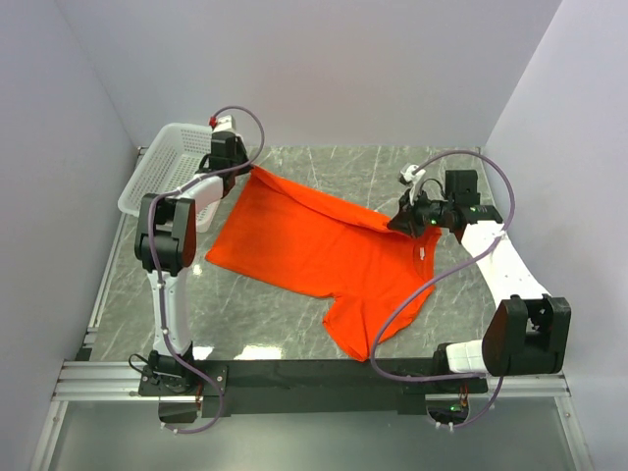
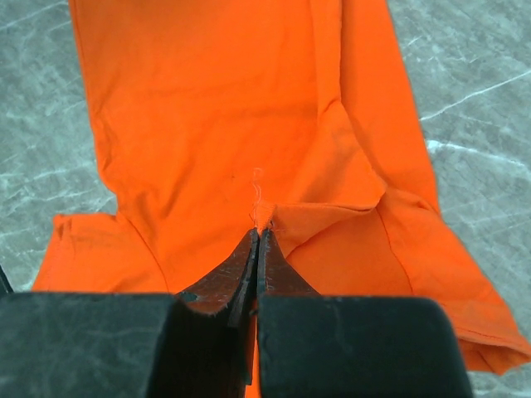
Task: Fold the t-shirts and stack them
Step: Fold the tshirt
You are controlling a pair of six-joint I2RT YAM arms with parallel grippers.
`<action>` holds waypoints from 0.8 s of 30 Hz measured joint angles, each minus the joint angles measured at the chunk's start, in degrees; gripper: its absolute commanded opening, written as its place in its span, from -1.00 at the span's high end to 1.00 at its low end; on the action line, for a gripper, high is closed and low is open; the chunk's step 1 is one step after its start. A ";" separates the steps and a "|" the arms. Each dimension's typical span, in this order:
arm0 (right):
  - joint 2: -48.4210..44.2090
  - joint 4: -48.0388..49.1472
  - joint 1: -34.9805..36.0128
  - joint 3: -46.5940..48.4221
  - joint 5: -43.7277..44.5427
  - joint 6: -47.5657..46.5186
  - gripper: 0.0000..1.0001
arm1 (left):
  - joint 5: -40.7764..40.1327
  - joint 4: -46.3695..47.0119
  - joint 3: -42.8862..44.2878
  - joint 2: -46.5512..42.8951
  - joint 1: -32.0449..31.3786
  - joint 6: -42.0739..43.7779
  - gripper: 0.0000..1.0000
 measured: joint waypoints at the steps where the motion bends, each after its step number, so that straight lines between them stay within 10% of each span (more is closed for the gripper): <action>1: -0.02 -0.04 0.00 -0.15 0.00 -0.28 1.00 | -0.09 0.07 -0.48 -0.35 0.02 0.09 0.99; 24: -0.70 -1.57 0.50 -6.01 1.38 -3.61 1.00 | -0.85 1.07 -6.21 -2.67 0.04 1.07 0.99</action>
